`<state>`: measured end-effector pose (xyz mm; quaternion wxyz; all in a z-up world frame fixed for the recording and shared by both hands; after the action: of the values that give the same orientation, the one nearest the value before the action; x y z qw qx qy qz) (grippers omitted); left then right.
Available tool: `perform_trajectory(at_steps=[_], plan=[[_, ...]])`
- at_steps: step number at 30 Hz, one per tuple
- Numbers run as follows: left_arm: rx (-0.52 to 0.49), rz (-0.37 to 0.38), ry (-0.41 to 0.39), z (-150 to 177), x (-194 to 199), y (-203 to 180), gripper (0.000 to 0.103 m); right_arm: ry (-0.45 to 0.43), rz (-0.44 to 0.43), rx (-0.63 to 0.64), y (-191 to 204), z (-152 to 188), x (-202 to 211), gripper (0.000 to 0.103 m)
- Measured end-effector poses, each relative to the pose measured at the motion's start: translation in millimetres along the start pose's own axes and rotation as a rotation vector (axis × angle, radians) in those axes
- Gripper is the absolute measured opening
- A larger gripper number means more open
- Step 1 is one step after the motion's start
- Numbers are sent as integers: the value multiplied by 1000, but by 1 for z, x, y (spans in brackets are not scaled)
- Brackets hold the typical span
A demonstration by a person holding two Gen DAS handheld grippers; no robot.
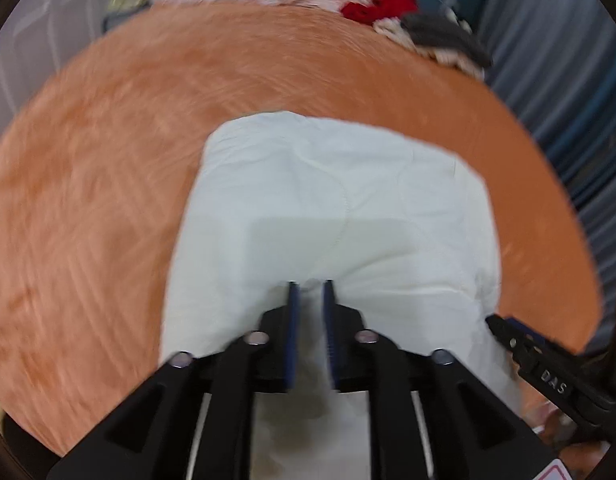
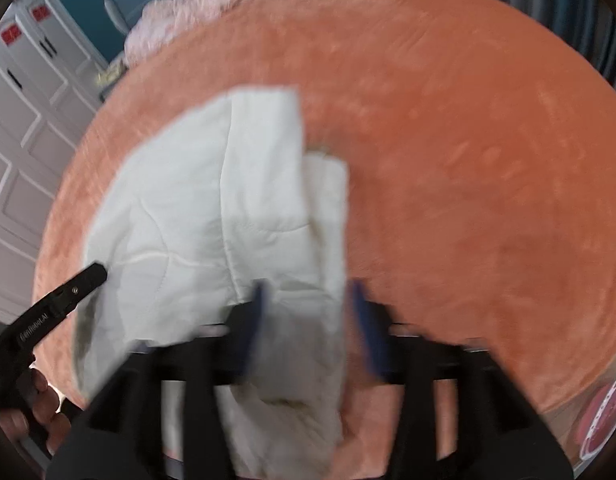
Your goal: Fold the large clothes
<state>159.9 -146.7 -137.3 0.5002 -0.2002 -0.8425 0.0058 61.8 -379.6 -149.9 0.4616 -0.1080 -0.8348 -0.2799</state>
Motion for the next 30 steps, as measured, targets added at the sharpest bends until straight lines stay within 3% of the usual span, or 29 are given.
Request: perform_trajectory(at_steps=[1,3,4,7,11,14,18,19,22,24,27,30], plan=[[33,17,-6,-1,5,8,41,2,-21,-7,-3,-1,3,68],[81,44,-14,-1,11,24,59,30,-81,-34,-10,0,1,78],[105,35,-2,0,11,36,61,47,-98,-47,-13,1,-2,83],[147,55,54,8,0,59,61,137,-188,-114,-19,12,-23,87],[250,226,67,20,-12,72,62,230,-336,-260,-19,21,-50,89],[242,252,62,21,-19,68,70,261,-411,-322,-14,23,-65,89],[205,274,79,19,-37,59,89,257,-452,-356,-6,21,-79,90],[210,297,89,17,-46,58,90,253,-450,-357,-5,20,-80,89],[251,333,116,14,-54,59,89,242,-427,-320,7,17,-77,67],[221,342,110,9,-48,54,80,219,-413,-278,14,14,-64,43],[118,334,58,0,-28,43,65,159,-388,-214,28,5,-41,34],[75,339,0,-13,-9,40,60,55,-352,-104,55,-14,-13,34]])
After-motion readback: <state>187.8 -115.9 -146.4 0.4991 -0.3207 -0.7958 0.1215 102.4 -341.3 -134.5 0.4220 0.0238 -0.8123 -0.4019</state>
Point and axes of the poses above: each gripper's, at about its wrist camera, not at the fingertips, and x roughly against the way its jaws point, y to its left, z to its underside, the point moved 6 cm from there along -x, roughly the way its jaws point, and after that the axes turned 7 degrees about -x, right-handed, at the moved point
